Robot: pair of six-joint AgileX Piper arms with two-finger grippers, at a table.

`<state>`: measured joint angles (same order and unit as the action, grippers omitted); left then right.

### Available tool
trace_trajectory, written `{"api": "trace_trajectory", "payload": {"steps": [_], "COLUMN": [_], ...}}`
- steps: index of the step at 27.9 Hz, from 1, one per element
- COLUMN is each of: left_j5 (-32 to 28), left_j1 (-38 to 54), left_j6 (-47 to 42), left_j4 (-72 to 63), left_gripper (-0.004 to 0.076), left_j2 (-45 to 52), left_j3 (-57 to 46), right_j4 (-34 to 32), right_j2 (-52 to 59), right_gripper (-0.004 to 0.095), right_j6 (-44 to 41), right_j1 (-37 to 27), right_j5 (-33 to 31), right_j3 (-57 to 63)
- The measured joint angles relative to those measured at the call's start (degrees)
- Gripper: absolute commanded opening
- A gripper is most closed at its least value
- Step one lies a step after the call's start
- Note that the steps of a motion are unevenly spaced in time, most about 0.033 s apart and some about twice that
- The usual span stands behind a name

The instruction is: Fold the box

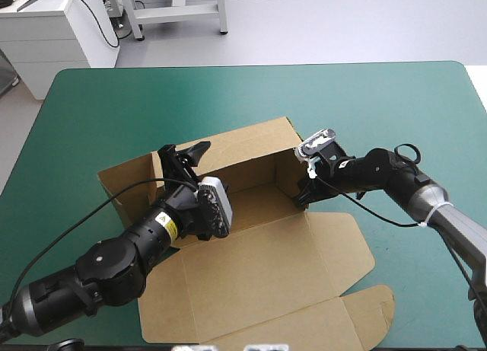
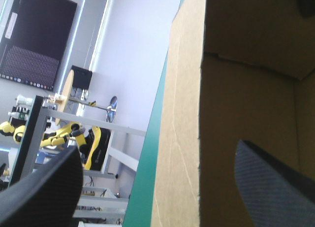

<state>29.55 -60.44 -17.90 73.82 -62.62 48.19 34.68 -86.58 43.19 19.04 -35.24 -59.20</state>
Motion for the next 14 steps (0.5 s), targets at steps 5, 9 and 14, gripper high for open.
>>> {"api": "trace_trajectory", "payload": {"steps": [5, 9, 14], "left_j5": [2.73, 3.25, 7.62], "left_j1": [-6.84, -11.31, -12.97], "left_j6": [0.00, 0.00, 0.30], "left_j4": [0.00, 1.24, -2.34], "left_gripper": [0.0144, 0.0020, 0.0017], "left_j2": [3.08, 4.73, 4.91], "left_j3": [0.00, 0.00, 3.67], "right_j4": [0.00, -0.05, -2.46], "right_j2": [0.00, -0.01, 0.10], "right_gripper": [-0.0019, -0.0019, -0.0019], "right_j6": [-0.02, -0.02, -2.83], "right_j1": [0.04, 0.04, 0.04], "right_j5": [0.47, 0.57, 0.64], "right_j3": [0.05, 0.05, -0.01]}}
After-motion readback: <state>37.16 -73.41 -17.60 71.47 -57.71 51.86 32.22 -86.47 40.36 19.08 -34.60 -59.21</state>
